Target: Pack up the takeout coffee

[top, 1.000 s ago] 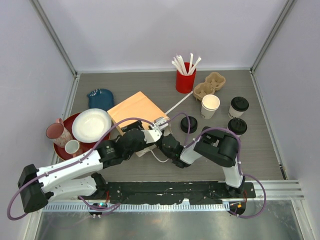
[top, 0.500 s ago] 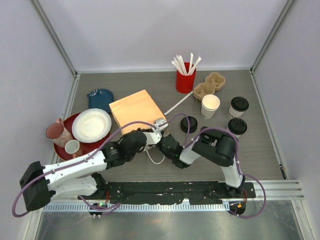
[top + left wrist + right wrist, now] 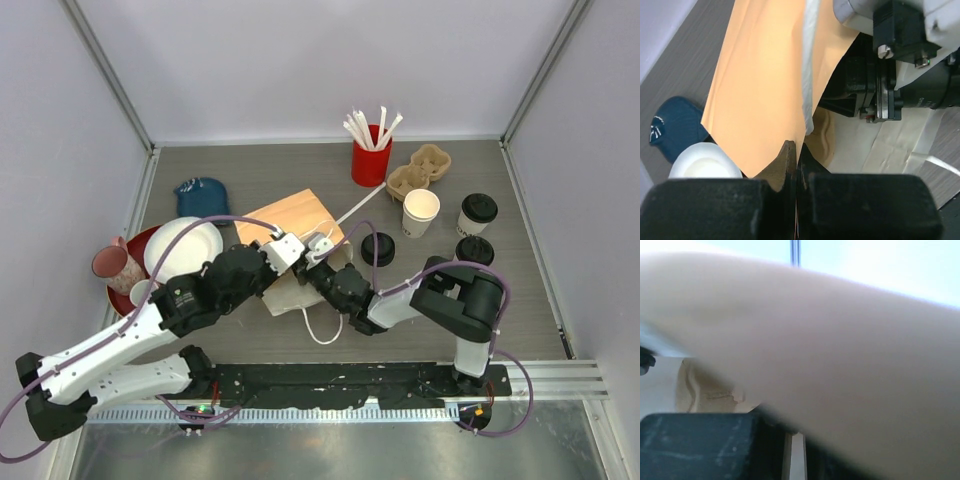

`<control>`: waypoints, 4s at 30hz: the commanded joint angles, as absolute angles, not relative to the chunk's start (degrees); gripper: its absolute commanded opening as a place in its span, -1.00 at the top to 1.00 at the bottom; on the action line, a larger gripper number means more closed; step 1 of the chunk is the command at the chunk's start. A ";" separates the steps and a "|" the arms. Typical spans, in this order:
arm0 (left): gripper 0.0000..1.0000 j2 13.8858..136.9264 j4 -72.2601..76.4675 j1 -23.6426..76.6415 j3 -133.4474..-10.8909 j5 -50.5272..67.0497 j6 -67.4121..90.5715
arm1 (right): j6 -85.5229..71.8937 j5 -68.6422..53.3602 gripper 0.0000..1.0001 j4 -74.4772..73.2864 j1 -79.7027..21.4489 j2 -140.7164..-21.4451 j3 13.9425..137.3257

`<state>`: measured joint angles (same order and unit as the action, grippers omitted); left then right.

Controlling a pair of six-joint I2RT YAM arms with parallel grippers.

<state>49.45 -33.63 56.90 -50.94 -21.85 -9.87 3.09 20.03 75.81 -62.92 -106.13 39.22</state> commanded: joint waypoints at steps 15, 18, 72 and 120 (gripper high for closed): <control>1.00 50.97 -28.92 54.84 -62.93 -24.85 3.87 | 10.52 20.92 0.98 89.13 -64.41 -106.97 37.27; 1.00 52.73 -26.73 54.93 -63.11 -30.22 1.24 | 14.05 21.18 0.98 84.74 -65.83 -105.39 36.65; 1.00 46.40 -11.42 71.63 -63.01 -19.94 -23.83 | 7.46 21.28 0.98 82.76 -55.02 -108.80 52.21; 1.00 60.56 -44.56 32.34 -64.34 11.60 32.43 | -2.28 3.34 0.98 -19.95 -59.85 -86.12 72.33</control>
<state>60.12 -45.58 32.86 -66.02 7.68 31.38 -0.45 5.37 -18.41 -59.53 -82.21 68.40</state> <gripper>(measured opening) 0.010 0.134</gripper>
